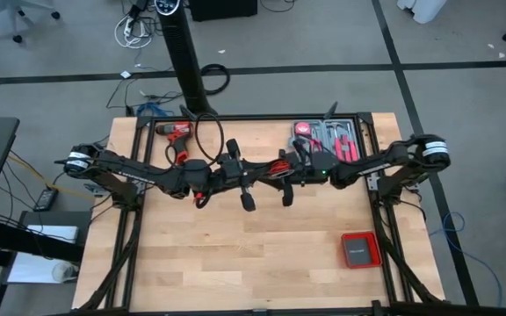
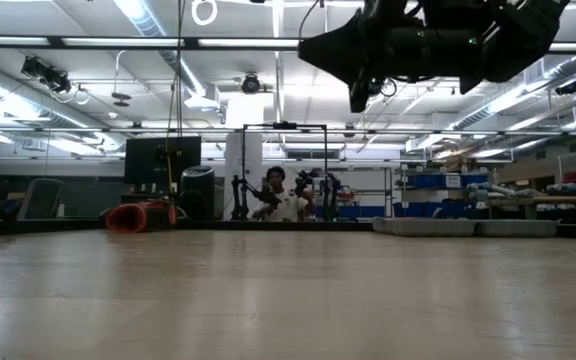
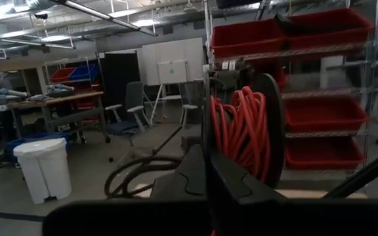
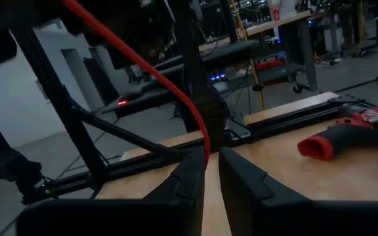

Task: Coil cords
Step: Coil the red wire on the black spool

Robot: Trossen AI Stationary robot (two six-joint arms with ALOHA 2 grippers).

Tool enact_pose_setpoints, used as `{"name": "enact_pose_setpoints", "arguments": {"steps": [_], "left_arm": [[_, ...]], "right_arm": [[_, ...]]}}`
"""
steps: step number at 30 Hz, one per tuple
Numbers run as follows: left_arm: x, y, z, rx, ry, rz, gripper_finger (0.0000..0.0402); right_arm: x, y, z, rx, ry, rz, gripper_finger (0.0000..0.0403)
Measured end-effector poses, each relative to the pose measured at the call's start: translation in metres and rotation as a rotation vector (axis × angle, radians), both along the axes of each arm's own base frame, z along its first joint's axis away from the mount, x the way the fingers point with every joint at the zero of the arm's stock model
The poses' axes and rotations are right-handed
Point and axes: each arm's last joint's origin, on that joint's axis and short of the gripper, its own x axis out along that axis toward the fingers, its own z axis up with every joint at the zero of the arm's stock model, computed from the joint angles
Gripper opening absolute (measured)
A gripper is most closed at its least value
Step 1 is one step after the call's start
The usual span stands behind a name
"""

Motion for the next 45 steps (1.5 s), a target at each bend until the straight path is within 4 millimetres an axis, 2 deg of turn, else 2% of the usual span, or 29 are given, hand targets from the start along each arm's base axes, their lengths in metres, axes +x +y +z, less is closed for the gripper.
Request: {"name": "enact_pose_setpoints", "arguments": {"steps": [7, 13, 20, 26, 32, 38, 42, 45], "left_arm": [[-0.001, 0.008, -0.013, 0.032, 0.065, 0.080, 0.0000], [-0.004, 0.041, -0.032, 0.000, 0.061, 0.117, 0.0000], [-0.011, 0.073, -0.056, -0.013, 0.121, 0.167, 0.0000], [-0.023, 0.105, -0.072, -0.046, 0.091, 0.218, 0.0000], [-0.029, 0.139, -0.081, -0.040, 0.125, 0.267, 0.0000], [-0.030, 0.170, -0.075, -0.045, 0.101, 0.278, 0.0000], [-0.030, 0.180, -0.066, -0.043, 0.071, 0.283, 0.0000], [-0.028, 0.181, -0.065, -0.039, 0.069, 0.285, 0.0000]], "right_arm": [[0.006, -0.001, -0.012, -0.053, -0.004, 0.024, 0.0048], [-0.005, -0.017, -0.019, -0.084, 0.018, -0.031, 0.0048], [-0.022, -0.035, -0.042, -0.106, 0.109, -0.106, 0.0048], [-0.035, -0.057, -0.058, -0.119, 0.172, -0.206, 0.0048], [-0.040, -0.082, -0.055, -0.162, 0.175, -0.229, 0.0048], [-0.034, -0.114, -0.039, -0.220, 0.202, -0.210, 0.0048], [-0.043, -0.134, -0.035, -0.202, 0.169, -0.211, 0.0048], [-0.046, -0.140, -0.036, -0.187, 0.177, -0.205, 0.0048]]}}
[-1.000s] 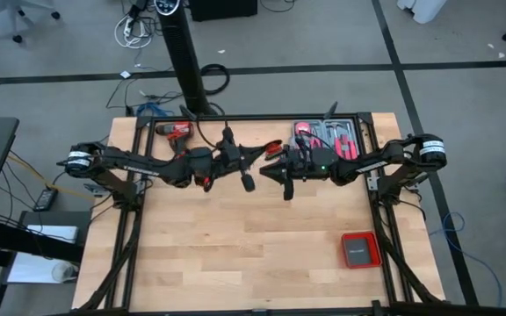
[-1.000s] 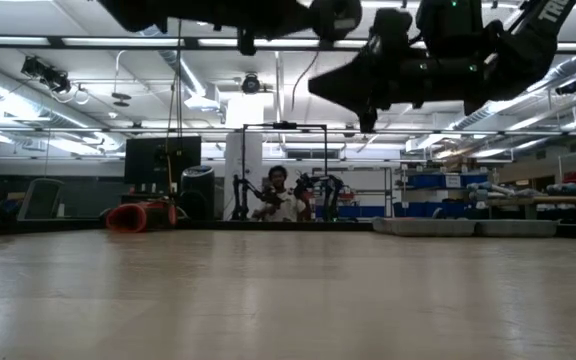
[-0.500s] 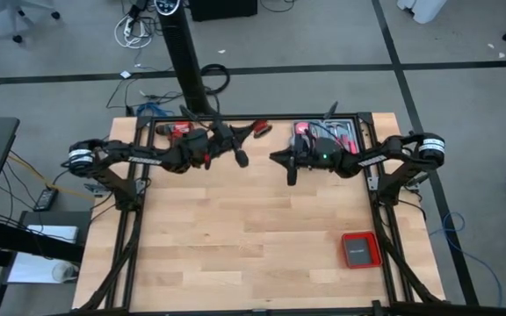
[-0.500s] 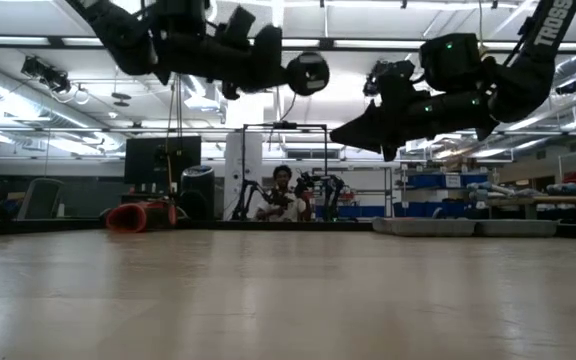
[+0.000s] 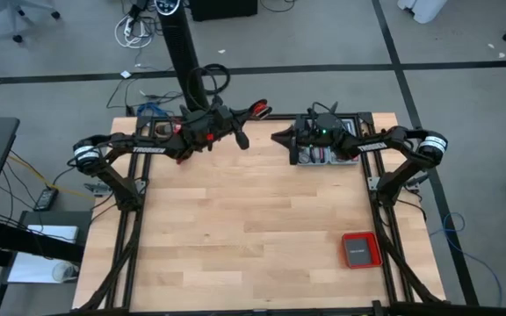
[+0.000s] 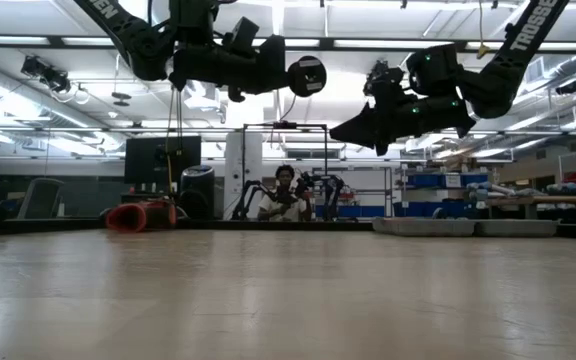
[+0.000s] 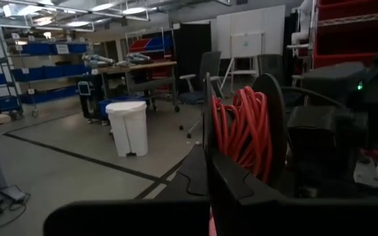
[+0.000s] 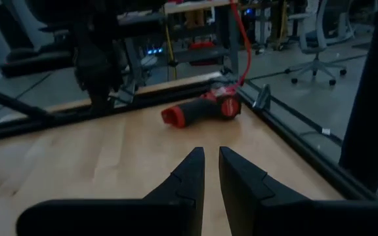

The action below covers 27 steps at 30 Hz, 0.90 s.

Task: Coil cords
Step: Coil the red wire on the black spool

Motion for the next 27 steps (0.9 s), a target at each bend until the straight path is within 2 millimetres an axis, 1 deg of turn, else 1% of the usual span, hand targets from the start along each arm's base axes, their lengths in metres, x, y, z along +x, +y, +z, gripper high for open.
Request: {"name": "enact_pose_setpoints", "arguments": {"steps": [5, 10, 15, 17, 20, 23, 27], "left_arm": [[0.000, 0.001, 0.000, 0.000, 0.000, 0.002, 0.0000], [0.000, 0.000, 0.001, -0.004, -0.015, -0.005, 0.0000], [0.001, 0.000, -0.001, -0.071, -0.036, -0.041, 0.0000], [0.001, -0.002, 0.000, -0.088, -0.056, -0.051, 0.0000], [0.002, -0.005, 0.002, -0.070, -0.070, -0.059, 0.0000], [0.003, -0.009, 0.005, -0.039, -0.090, -0.073, 0.0000], [0.005, -0.013, 0.007, -0.035, -0.102, -0.086, 0.0000]], "right_arm": [[-0.001, -0.001, -0.002, -0.014, 0.020, -0.005, 0.0048], [-0.002, -0.003, -0.004, -0.036, 0.045, -0.048, 0.0048], [-0.001, -0.003, -0.003, -0.025, 0.033, -0.073, 0.0048], [0.000, 0.000, -0.003, 0.028, 0.022, -0.080, 0.0048], [0.006, 0.009, -0.002, 0.096, 0.001, -0.060, 0.0048], [0.009, 0.015, 0.002, 0.114, -0.039, -0.034, 0.0052], [0.012, 0.019, 0.007, 0.112, -0.098, -0.035, 0.0060]]}}
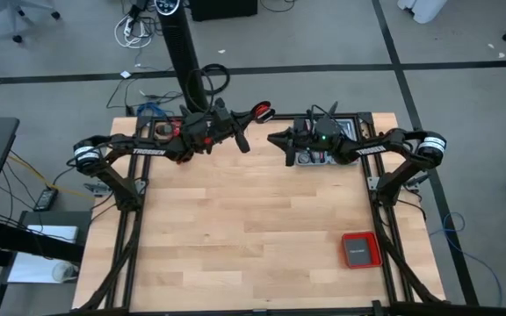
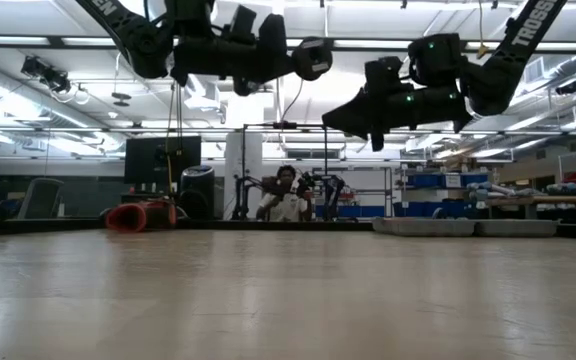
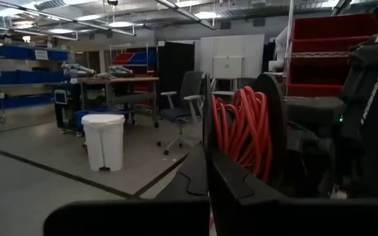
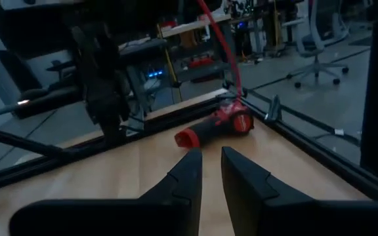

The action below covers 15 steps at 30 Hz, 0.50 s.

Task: Coil cords
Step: Coil the red wire on the black spool

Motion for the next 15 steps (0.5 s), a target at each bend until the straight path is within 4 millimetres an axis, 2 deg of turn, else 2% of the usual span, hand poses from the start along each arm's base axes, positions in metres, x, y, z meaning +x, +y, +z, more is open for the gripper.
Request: {"name": "enact_pose_setpoints", "arguments": {"steps": [7, 12, 15], "left_arm": [[0.003, -0.009, 0.003, 0.035, -0.023, -0.037, 0.0000], [0.005, -0.017, 0.007, 0.087, -0.041, -0.091, 0.0000], [0.005, -0.019, 0.008, 0.097, -0.047, -0.110, 0.0000]], "right_arm": [[0.011, 0.001, -0.007, -0.007, 0.018, -0.013, 0.0060], [0.028, 0.001, -0.013, 0.008, 0.023, 0.060, 0.0063], [0.034, 0.000, -0.010, 0.005, -0.030, 0.088, 0.0064]]}}
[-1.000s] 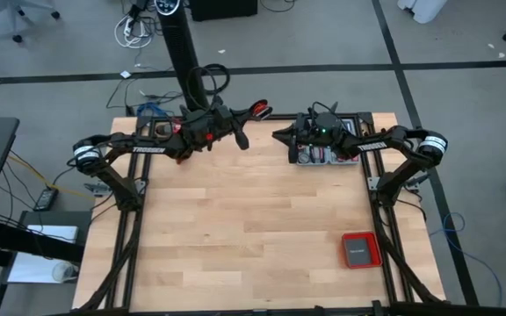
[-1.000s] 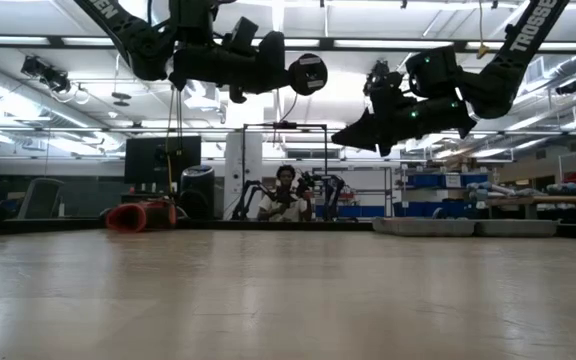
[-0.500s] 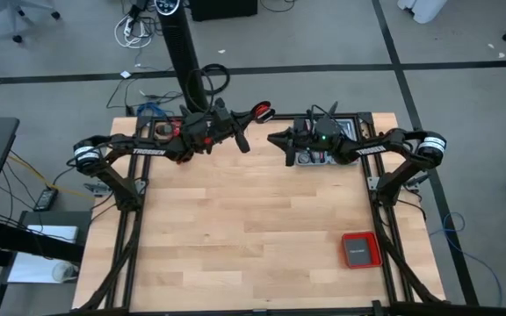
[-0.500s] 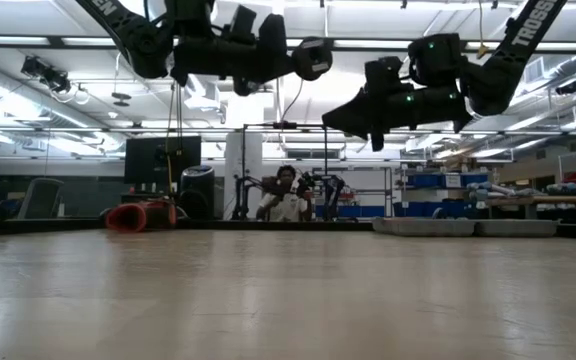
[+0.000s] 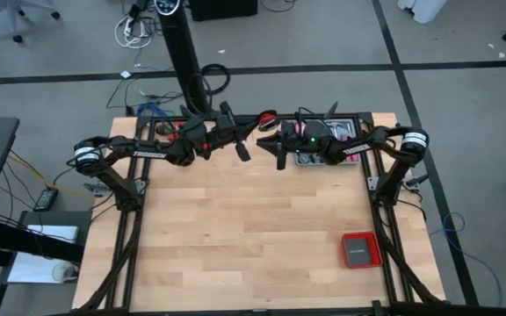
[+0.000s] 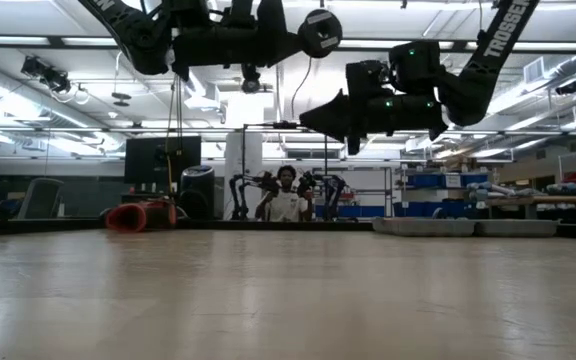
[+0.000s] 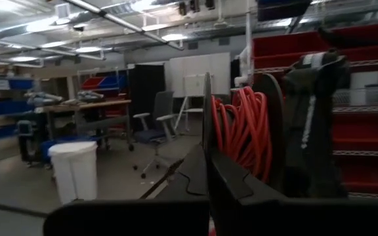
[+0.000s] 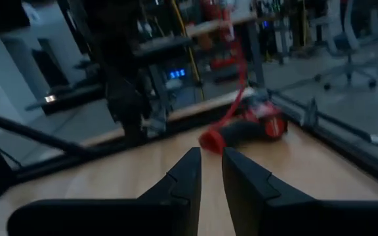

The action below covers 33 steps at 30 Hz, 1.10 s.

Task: Coil cords
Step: Coil the red wire on the black spool

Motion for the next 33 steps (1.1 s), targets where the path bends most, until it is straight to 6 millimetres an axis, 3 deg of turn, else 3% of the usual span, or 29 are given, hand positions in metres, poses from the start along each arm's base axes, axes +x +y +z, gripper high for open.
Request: {"name": "enact_pose_setpoints", "arguments": {"steps": [21, 33], "left_arm": [[0.000, -0.006, 0.005, 0.098, -0.030, -0.113, 0.0000], [-0.001, -0.007, 0.008, 0.113, -0.061, -0.121, 0.0000]], "right_arm": [[0.011, 0.001, 0.019, -0.010, -0.104, 0.009, 0.0063], [0.011, 0.001, 0.019, -0.039, -0.095, 0.005, 0.0061]]}}
